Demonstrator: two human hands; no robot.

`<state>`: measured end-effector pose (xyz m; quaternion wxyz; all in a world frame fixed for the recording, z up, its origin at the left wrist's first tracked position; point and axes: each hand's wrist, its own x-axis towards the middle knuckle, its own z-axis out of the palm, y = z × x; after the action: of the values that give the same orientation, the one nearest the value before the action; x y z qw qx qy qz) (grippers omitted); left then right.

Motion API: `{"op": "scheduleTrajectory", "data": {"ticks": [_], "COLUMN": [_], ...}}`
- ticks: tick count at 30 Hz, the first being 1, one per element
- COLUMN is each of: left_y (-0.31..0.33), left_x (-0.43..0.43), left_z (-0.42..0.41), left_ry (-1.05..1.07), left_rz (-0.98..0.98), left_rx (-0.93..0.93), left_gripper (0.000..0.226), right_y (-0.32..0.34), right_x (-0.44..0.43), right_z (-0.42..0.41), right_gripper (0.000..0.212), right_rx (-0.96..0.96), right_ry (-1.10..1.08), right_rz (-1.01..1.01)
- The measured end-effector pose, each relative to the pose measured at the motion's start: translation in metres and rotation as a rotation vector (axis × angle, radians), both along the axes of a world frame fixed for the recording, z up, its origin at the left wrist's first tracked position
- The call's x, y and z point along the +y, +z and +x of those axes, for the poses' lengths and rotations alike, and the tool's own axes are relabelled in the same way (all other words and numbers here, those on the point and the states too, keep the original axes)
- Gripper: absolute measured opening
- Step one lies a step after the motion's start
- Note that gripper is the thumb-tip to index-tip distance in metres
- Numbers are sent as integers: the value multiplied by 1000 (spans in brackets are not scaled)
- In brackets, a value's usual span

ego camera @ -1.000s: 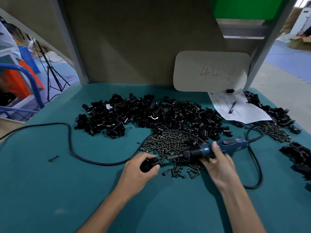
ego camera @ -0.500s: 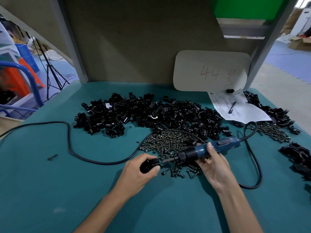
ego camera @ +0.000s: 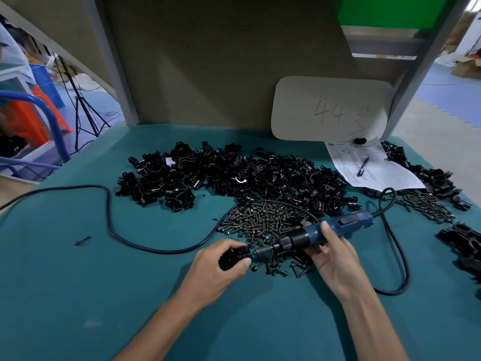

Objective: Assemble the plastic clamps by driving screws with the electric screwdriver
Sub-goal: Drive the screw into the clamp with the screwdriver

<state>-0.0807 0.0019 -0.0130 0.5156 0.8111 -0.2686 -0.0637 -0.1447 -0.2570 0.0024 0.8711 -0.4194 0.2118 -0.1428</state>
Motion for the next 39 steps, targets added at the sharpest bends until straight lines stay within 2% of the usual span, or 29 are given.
{"op": "scheduleTrajectory", "data": {"ticks": [3, 5, 10, 13, 16, 21, 25, 31, 39], "left_y": [0, 0, -1, 0, 0, 0, 1, 1, 2], "left_x": [1, 1, 1, 1, 0, -1, 0, 0, 0], "left_z": [3, 5, 1, 0, -1, -2, -2, -2, -2], "left_ry": [-14, -16, -9, 14, 7, -5, -5, 7, -6], "left_rz": [-27, -23, 9, 63, 98, 110, 104, 110, 126], "left_rx": [68, 87, 19, -84, -130, -147, -133, -135, -174], "left_gripper": [14, 14, 15, 18, 21, 25, 24, 26, 31], "right_y": [-1, -1, -2, 0, 1, 3, 1, 0, -1], "right_x": [-7, -6, 1, 2, -1, -1, 0, 0, 0], "right_z": [-2, -2, 2, 2, 2, 0, -1, 0, 1], "right_gripper": [30, 24, 29, 49, 64, 60, 56, 49, 48], "right_rx": [-110, -120, -1, 50, 52, -52, -104, -143, -161], "right_ry": [63, 89, 11, -18, -27, -102, -124, -125, -129], "right_rz": [133, 140, -78, -108, -2, 292, 395, 435, 438]}}
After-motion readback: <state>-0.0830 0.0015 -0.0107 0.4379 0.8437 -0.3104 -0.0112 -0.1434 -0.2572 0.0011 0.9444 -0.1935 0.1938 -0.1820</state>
